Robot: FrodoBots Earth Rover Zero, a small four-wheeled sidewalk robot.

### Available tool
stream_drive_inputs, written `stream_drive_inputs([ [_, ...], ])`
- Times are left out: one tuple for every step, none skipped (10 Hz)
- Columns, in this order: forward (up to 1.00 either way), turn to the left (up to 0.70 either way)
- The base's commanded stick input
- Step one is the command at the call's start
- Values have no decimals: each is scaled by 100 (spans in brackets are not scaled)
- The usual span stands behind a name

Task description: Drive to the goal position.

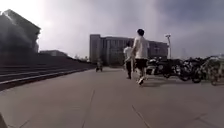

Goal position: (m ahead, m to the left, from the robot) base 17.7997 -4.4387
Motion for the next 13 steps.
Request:
stream_drive_inputs([
  [100, 0],
  [100, 0],
  [100, 0],
  [100, 0],
  [100, 0],
  [100, 0],
  [100, 0],
  [100, 0],
  [100, 0],
  [100, 0],
  [100, 0],
  [100, 0],
  [100, 0],
])
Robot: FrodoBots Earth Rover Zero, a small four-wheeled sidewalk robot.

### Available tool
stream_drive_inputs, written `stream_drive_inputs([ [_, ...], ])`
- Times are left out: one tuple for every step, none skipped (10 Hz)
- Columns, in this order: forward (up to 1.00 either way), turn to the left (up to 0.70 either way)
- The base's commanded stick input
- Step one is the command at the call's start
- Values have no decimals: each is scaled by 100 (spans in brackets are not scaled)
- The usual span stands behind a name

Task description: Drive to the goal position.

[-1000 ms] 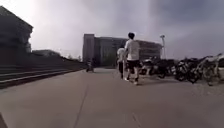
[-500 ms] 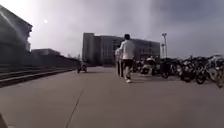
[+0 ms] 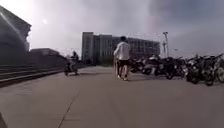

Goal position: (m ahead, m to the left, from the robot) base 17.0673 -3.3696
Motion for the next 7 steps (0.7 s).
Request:
stream_drive_inputs([
  [100, 0],
  [100, 0],
  [100, 0],
  [100, 0],
  [100, 0],
  [100, 0],
  [100, 0],
])
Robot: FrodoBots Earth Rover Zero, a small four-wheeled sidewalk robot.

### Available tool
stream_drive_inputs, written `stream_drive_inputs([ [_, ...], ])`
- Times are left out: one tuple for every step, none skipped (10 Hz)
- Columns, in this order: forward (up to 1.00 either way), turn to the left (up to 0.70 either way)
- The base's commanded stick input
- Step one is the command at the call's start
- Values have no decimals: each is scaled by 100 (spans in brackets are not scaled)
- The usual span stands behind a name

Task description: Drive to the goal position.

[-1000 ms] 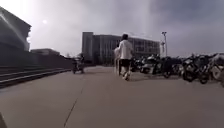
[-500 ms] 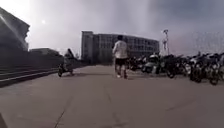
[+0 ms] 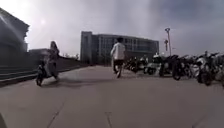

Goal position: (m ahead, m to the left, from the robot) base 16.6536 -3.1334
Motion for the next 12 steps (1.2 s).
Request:
stream_drive_inputs([
  [100, 0],
  [100, 0],
  [100, 0],
  [100, 0],
  [100, 0],
  [100, 0],
  [100, 0],
  [100, 5],
  [100, 35],
  [100, 37],
  [100, 40],
  [100, 0],
])
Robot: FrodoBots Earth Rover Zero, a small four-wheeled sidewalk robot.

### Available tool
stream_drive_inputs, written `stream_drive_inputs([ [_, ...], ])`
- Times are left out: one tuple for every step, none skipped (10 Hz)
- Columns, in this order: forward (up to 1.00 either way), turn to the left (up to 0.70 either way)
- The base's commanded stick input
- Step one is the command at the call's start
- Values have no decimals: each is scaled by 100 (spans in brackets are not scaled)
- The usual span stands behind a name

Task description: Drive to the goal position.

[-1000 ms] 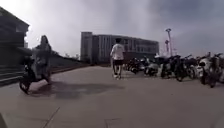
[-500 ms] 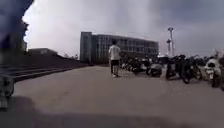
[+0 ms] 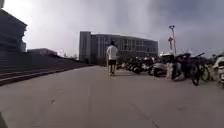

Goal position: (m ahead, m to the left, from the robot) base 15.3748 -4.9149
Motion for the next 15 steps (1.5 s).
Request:
stream_drive_inputs([
  [100, 0],
  [100, 0],
  [100, 0],
  [100, 0],
  [100, 0],
  [100, 6],
  [100, 18],
  [100, 15],
  [100, 0],
  [100, 0],
  [100, 0],
  [100, 0],
  [100, 5],
  [100, 26],
  [100, 28],
])
